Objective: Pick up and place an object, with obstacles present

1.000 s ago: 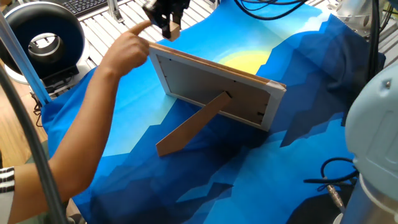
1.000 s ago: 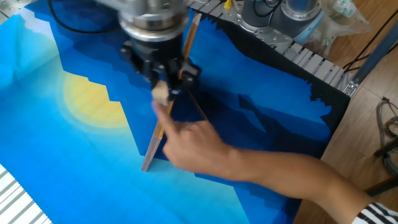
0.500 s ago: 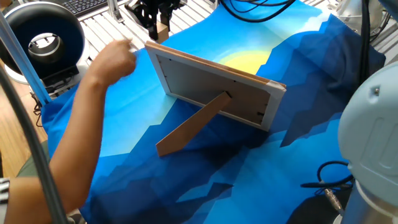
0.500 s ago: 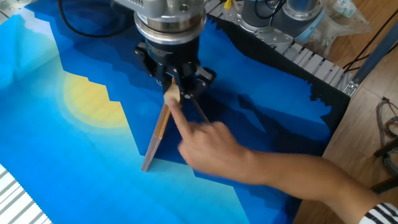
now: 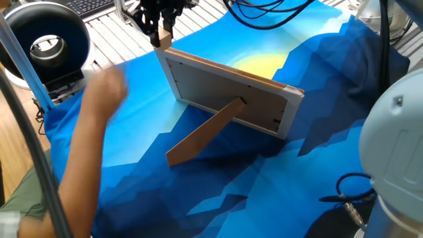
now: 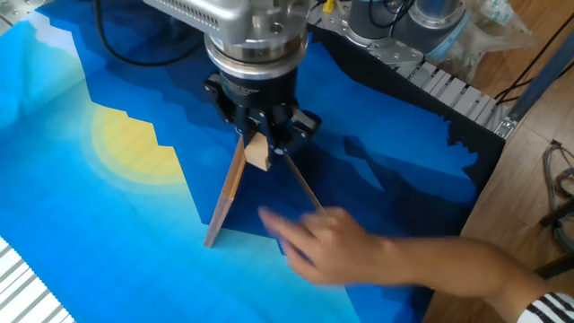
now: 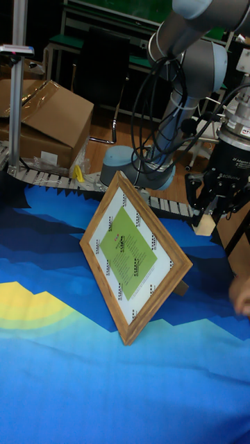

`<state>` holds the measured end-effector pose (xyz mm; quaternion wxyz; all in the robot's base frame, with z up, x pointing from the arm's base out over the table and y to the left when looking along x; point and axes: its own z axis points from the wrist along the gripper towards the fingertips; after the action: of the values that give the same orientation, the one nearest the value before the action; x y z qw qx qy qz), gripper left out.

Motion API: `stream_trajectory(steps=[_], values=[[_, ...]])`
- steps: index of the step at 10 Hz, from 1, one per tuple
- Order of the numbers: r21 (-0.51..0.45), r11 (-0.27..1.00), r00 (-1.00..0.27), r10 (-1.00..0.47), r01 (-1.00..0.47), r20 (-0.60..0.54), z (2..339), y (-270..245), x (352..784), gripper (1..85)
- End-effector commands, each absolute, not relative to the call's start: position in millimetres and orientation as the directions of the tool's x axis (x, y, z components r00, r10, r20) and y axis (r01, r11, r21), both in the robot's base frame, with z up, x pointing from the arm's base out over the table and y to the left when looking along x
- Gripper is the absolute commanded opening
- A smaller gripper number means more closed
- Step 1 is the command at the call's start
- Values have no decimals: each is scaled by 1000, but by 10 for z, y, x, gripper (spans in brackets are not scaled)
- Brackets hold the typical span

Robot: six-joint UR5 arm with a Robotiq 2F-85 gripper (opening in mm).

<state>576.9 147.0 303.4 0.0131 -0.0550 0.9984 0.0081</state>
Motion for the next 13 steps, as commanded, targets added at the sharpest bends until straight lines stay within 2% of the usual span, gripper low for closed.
stream_trajectory(steps=[1, 6, 8, 13], values=[[28, 995, -995, -95, -96, -26, 3013, 1571, 5770, 13], [29, 999, -997, -13, -15, -77, 2650, 1868, 5775, 13], [60, 998, -994, 11, 4, -105, 2467, 1993, 5837, 13], [59, 998, -988, 6, -4, -155, 1889, 1975, 5957, 13]])
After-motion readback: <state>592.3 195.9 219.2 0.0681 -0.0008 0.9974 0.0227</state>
